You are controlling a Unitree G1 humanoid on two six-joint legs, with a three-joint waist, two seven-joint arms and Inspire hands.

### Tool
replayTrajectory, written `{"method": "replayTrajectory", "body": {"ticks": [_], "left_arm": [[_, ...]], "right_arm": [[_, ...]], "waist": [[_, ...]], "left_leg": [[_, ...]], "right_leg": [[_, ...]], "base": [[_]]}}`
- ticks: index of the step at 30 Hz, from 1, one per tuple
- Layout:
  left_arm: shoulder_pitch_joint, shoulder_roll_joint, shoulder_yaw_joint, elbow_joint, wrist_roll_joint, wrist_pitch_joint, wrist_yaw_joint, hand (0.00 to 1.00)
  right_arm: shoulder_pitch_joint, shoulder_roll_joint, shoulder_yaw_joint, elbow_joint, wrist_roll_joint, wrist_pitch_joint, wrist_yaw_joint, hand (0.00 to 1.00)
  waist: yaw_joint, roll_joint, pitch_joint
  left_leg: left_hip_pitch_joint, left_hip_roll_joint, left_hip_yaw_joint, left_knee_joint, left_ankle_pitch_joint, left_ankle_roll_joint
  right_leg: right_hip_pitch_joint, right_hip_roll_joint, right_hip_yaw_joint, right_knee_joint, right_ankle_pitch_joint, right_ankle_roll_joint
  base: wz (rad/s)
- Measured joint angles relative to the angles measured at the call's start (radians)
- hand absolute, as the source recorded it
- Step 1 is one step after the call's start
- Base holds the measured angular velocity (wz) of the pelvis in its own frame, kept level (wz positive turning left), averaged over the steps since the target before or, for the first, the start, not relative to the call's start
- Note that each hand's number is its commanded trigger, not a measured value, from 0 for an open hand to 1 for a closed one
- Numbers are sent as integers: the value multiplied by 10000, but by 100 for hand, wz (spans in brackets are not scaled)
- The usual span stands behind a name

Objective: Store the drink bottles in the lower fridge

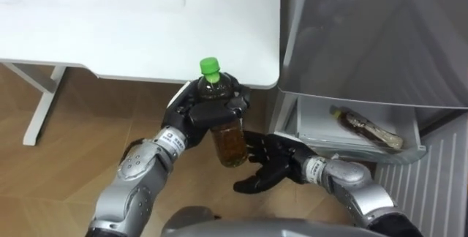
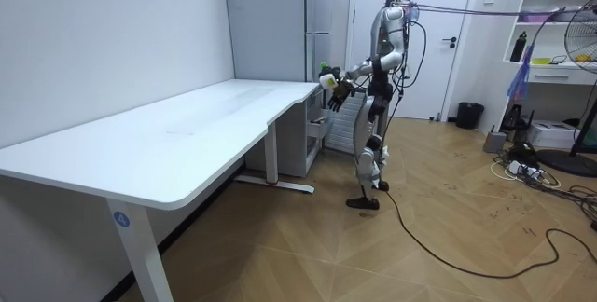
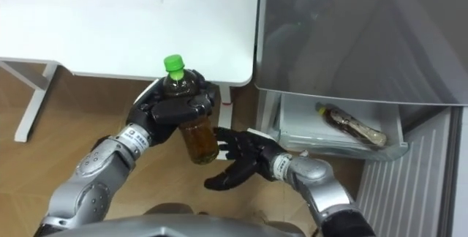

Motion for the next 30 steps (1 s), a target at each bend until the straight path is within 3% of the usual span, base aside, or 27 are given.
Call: {"method": "replayTrajectory", "body": {"ticks": [6,11,22,30], "left_arm": [[1,12,-272,-3,556,-9,2,100],[-15,31,-436,-2,717,-45,3,100],[-15,309,-870,-2,700,-491,5,100],[3,512,-1243,31,1130,-561,-44,100]], "right_arm": [[3,51,23,-828,174,65,439,0],[3,26,173,-825,356,66,479,0],[-2,-71,364,-826,1285,69,612,0],[-2,-66,452,-826,1343,69,614,0]], "waist": [[-15,-152,-34],[-29,-156,-34],[-5,-123,-4],[29,-182,-4]], "left_leg": [[8,10,92,7,2,5],[21,18,118,-13,2,4],[133,89,185,-5,-6,5],[140,58,194,20,-4,8]], "right_leg": [[-114,-3,135,12,0,0],[-102,-1,189,30,1,-1],[-16,38,265,147,-2,-4],[-99,32,354,118,-31,6]], "base": [[-5],[-1],[-1],[0]]}}
